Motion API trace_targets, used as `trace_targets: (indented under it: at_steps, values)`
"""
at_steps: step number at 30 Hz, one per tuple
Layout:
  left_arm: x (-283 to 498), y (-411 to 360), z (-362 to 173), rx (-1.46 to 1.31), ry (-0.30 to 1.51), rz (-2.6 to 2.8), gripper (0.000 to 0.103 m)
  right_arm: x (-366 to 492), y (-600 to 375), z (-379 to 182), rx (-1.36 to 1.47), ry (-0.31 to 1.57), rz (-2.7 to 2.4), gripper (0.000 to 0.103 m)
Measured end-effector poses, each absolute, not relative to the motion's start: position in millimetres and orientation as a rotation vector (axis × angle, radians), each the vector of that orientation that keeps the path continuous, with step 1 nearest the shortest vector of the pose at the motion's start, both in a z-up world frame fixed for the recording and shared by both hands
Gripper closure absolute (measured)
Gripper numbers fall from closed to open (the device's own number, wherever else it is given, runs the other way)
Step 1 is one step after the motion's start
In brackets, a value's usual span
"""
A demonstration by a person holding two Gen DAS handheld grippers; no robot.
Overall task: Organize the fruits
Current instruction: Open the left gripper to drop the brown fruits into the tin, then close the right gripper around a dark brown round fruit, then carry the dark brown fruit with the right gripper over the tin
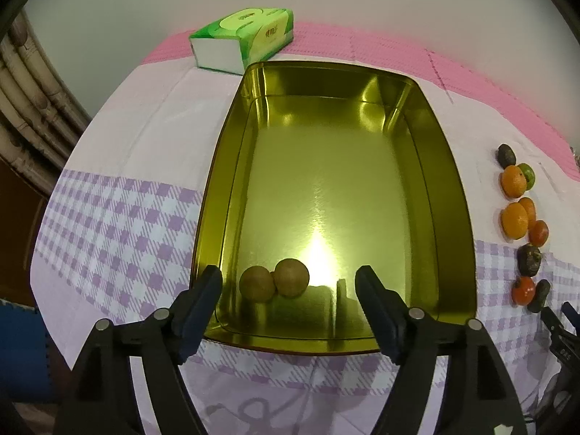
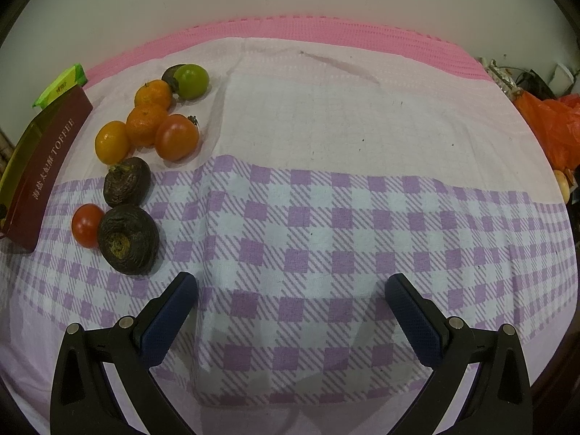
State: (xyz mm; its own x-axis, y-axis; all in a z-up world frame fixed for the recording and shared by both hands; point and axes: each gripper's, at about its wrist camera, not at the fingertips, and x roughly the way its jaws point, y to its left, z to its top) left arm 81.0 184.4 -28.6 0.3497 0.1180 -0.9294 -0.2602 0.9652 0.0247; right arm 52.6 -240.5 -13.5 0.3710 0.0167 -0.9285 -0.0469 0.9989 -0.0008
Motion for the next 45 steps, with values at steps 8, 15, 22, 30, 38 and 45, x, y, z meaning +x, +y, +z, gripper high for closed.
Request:
trace_targets:
  at_steps: [8,15,22,30,38,45]
  values:
    - [77.9,181.5,-19.6,-0.133,1.166,0.255,0.025,54.0,-231.2,-2.0,-0.084,1.169,0.087,0.011]
    - [70.5,179.2,-11.6,-0.123,1.139,0.248,0.021,50.2,-213.4,16.8,-0.113,1.094,0.186,0.015]
    - [64.3,183.4,-3.6,-0.136,1.116,0.26,0.017,47.8,-180.3,17.9,-0.163,1.103,0.25,0.031]
    - [56.0,188.1,5.5,-0.141,1.08,0.273,0.016,57.1,-156.5,13.1,-0.19,1.132,0.297,0.042]
    - [44.1,200.3,10.2,-0.164,1.067,0.297,0.015,69.3,-148.9,-1.0,-0.177,1.181,0.312,0.06]
    - [36.2,215.6,10.5,-0.208,1.074,0.324,0.014,70.6,-151.3,-2.7,-0.168,1.188,0.307,0.061]
